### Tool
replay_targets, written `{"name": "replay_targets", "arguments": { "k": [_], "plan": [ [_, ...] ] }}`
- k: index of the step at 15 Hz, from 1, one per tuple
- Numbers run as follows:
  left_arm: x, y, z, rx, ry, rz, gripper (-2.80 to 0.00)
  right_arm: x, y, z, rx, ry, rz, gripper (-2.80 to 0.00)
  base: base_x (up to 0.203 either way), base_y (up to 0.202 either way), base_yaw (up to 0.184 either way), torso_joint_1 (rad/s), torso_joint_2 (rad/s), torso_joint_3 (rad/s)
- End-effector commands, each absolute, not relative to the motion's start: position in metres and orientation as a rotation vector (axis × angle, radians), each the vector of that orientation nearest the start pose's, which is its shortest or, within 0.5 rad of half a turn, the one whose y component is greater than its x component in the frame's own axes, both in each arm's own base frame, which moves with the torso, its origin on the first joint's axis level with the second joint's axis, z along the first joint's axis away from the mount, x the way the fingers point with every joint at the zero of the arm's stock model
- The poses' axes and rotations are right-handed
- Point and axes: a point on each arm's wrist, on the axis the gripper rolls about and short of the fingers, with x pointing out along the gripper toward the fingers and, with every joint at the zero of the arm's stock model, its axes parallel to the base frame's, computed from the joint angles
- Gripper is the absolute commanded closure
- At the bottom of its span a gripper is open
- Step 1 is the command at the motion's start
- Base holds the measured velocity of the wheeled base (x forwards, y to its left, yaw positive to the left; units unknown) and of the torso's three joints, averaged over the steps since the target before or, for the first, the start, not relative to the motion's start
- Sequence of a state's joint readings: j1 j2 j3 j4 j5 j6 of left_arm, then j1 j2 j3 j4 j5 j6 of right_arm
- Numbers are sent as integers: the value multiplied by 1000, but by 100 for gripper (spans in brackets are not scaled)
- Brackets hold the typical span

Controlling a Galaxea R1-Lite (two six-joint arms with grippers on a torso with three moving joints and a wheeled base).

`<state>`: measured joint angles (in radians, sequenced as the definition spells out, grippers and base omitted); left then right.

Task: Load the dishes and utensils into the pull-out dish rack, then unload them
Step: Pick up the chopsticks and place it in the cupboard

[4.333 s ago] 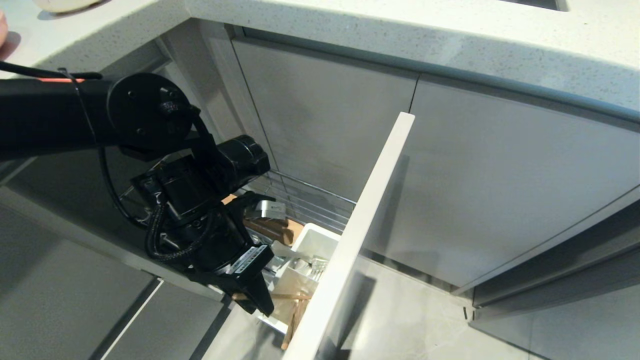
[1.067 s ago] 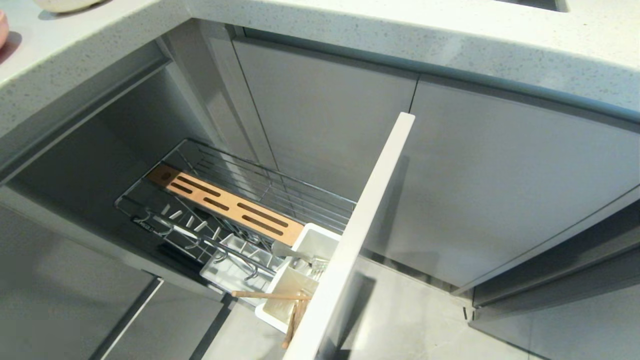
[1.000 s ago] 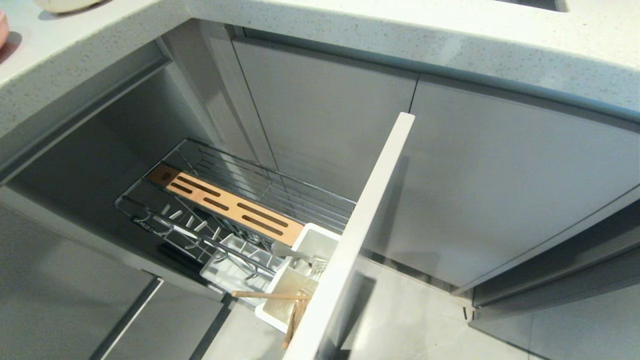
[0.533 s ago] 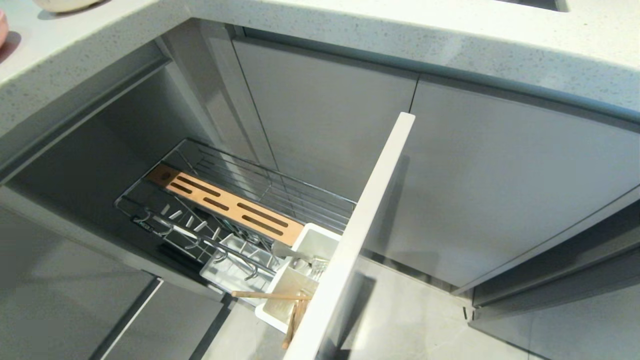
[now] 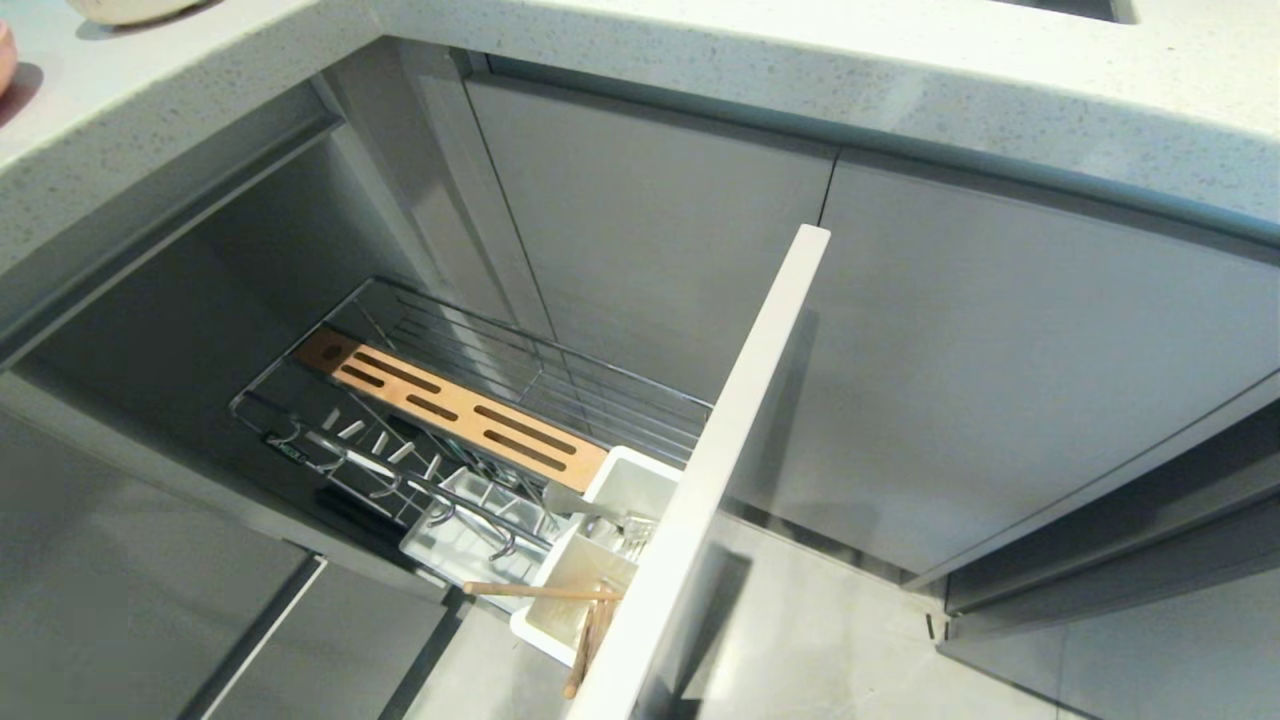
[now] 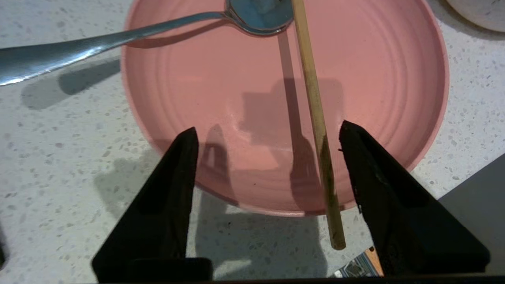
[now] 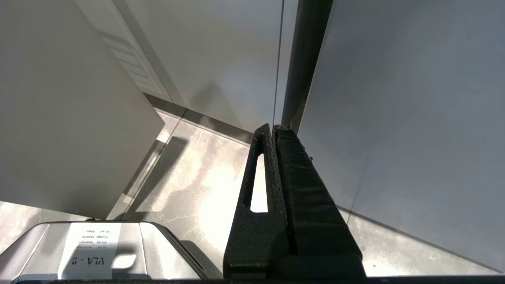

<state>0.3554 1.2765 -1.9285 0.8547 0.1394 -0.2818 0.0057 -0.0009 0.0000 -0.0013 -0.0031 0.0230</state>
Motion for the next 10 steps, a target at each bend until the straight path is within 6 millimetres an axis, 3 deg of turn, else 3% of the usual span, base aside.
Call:
{"name": "replay_targets", "arguments": {
  "k": [1,10],
  "plan": [
    [107,42,430,-301,156,513,-280,-23,0,75,23,0,3,0,0,0,0,0,0,0],
    [117,44,428,-309,181,467,-280,-23,0,75,23,0,3,0,0,0,0,0,0,0]
  ]
}}
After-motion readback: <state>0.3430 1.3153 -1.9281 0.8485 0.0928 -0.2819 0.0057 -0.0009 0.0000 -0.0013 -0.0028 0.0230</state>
